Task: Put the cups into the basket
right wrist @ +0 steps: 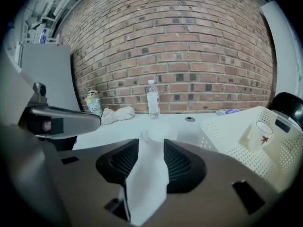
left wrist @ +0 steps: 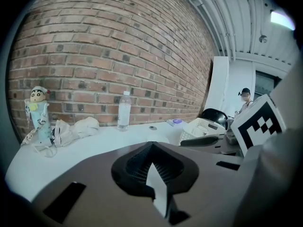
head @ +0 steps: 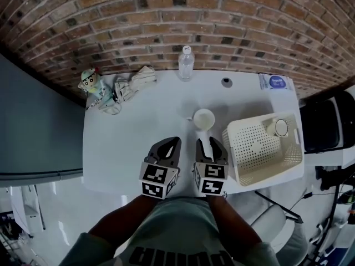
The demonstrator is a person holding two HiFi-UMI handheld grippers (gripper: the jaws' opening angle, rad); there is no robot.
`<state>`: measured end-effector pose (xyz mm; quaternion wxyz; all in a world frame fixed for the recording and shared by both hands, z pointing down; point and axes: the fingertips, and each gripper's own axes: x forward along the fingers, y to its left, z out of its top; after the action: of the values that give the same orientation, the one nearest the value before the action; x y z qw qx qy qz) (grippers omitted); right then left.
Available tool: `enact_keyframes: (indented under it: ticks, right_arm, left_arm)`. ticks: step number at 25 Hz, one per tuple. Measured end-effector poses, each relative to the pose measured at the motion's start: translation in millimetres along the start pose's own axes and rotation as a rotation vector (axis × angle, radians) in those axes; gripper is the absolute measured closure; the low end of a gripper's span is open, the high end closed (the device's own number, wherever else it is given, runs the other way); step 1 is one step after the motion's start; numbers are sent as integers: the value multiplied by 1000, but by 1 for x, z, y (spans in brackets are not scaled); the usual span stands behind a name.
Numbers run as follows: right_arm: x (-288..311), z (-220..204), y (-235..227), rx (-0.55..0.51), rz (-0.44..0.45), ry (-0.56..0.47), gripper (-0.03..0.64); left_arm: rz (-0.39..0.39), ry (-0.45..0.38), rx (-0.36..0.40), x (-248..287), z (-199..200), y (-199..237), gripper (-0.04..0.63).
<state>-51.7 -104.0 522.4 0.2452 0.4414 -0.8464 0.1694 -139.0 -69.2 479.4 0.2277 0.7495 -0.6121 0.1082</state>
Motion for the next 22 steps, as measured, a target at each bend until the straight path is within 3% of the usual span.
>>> enact_keyframes:
  ticks: [2, 9, 14, 22]
  right_arm:
    - [10, -5, 1, 14, 2, 15, 419]
    - [41, -21, -7, 29, -33, 39, 339]
    - [60, -18, -10, 66, -51, 27, 307]
    - [86, -23, -20, 40, -66, 39, 261]
  left_arm:
    - [0, 10, 9, 6, -3, 4, 592]
    - [-4, 59, -4, 26, -24, 16, 592]
    - [-3, 73, 3, 33, -34, 28, 592]
    - [-4, 97, -22, 46, -43, 39, 592]
